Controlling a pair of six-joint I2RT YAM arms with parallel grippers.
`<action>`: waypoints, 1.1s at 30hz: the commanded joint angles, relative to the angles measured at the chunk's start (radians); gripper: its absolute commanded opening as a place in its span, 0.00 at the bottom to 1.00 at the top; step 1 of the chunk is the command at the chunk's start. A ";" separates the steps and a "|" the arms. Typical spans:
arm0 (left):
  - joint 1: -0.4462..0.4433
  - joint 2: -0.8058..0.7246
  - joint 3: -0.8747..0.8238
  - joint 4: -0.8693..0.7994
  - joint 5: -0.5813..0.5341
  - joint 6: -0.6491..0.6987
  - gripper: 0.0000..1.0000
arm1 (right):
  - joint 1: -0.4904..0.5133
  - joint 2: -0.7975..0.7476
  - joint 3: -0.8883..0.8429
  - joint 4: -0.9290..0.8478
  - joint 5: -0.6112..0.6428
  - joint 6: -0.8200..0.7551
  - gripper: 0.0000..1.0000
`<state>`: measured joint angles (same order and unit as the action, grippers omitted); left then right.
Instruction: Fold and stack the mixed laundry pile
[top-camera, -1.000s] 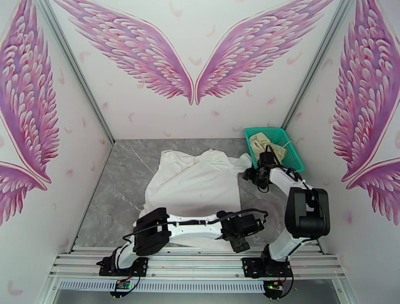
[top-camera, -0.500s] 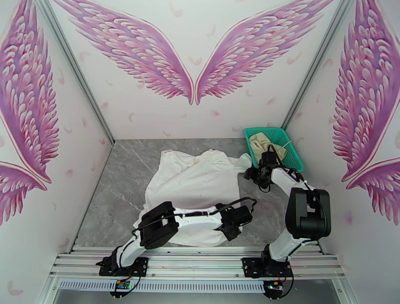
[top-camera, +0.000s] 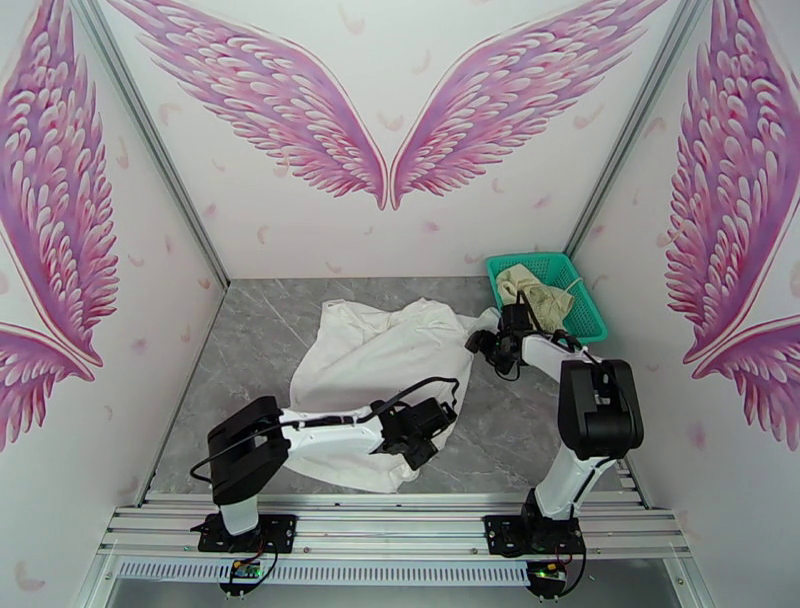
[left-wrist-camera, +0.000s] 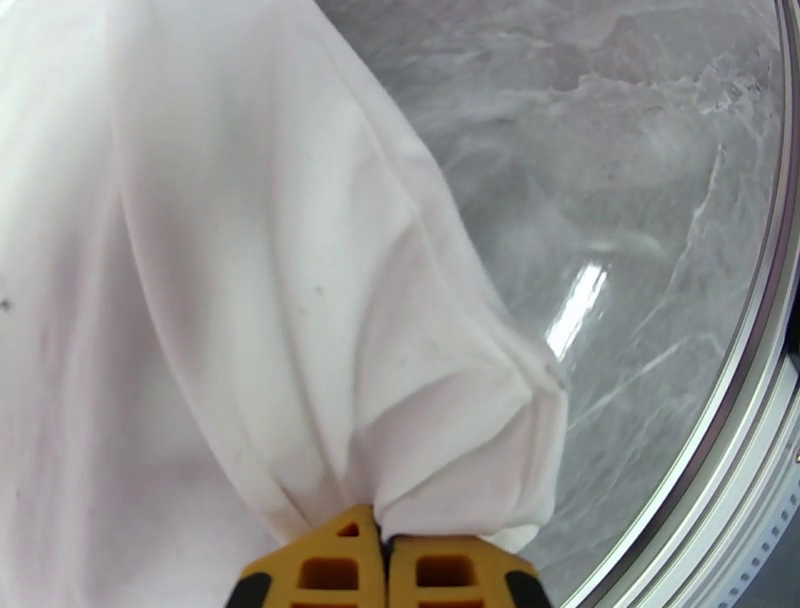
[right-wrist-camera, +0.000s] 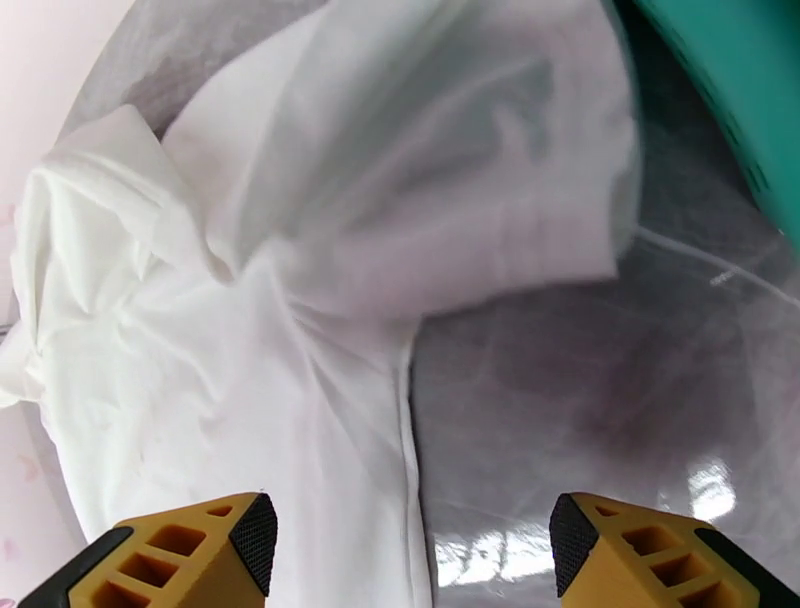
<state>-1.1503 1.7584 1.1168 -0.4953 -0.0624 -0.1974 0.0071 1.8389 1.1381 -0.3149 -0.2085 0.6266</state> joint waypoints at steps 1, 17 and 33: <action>0.023 -0.105 -0.066 0.020 -0.030 0.006 0.00 | 0.005 0.078 0.016 0.046 0.044 0.124 0.78; 0.093 -0.318 -0.122 0.005 -0.101 0.014 0.00 | 0.087 0.024 0.012 0.022 0.216 0.139 0.09; 0.161 -0.477 -0.187 -0.080 -0.195 0.001 0.00 | 0.111 -0.112 -0.023 -0.101 0.246 0.086 0.70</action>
<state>-1.0164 1.3472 0.9646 -0.5209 -0.2131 -0.1852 0.1074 1.7458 1.1492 -0.3916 0.0345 0.7044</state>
